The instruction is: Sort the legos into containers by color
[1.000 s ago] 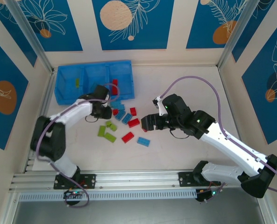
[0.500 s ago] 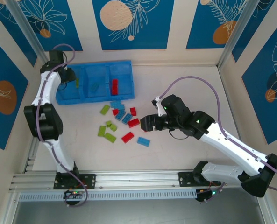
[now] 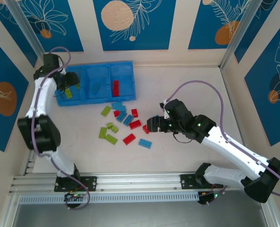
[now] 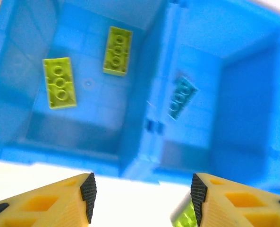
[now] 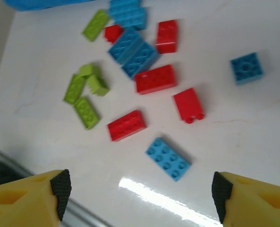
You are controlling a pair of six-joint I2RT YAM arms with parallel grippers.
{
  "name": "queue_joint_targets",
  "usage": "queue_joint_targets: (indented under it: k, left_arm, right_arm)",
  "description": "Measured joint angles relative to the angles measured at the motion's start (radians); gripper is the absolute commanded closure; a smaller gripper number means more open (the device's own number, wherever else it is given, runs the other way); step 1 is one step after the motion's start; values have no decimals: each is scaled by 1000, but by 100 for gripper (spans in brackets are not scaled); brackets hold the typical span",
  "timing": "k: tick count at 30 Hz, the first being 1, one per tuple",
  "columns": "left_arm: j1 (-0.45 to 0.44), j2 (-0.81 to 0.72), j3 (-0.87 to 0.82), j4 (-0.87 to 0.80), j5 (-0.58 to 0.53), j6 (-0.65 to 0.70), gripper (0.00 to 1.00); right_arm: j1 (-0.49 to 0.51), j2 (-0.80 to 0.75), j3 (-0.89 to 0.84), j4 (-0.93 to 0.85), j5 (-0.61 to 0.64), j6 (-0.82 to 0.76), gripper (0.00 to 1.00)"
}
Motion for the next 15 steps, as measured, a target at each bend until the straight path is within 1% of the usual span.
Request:
queue_joint_targets:
  k: [1,2,4,6,8,9,12,15]
  left_arm:
    - [-26,-66,-32,0,11,0,44]
    - [-72,-149,-65,2,20,6,44]
    - [-185,-275,-103,1,48,37,44]
    - [-321,-384,-131,-10,93,95,44]
    - [-418,-460,-158,-39,141,161,43]
    - [-453,-492,-175,-55,162,200,42]
    - [-515,-569,-263,-78,201,317,38]
    - [-537,-633,-403,-77,218,400,34]
  right_arm:
    - [-24,11,-9,8,8,0,18]
    - [-57,27,-20,20,11,-2,18]
    - [-119,66,-36,46,8,-12,18]
    - [-192,132,-42,70,-7,-39,17]
    - [-249,208,-42,98,-36,-71,18]
    - [-275,255,-37,106,-51,-90,18]
    - [-311,394,-3,125,-84,-141,19]
    - [-312,522,57,139,-112,-188,22]
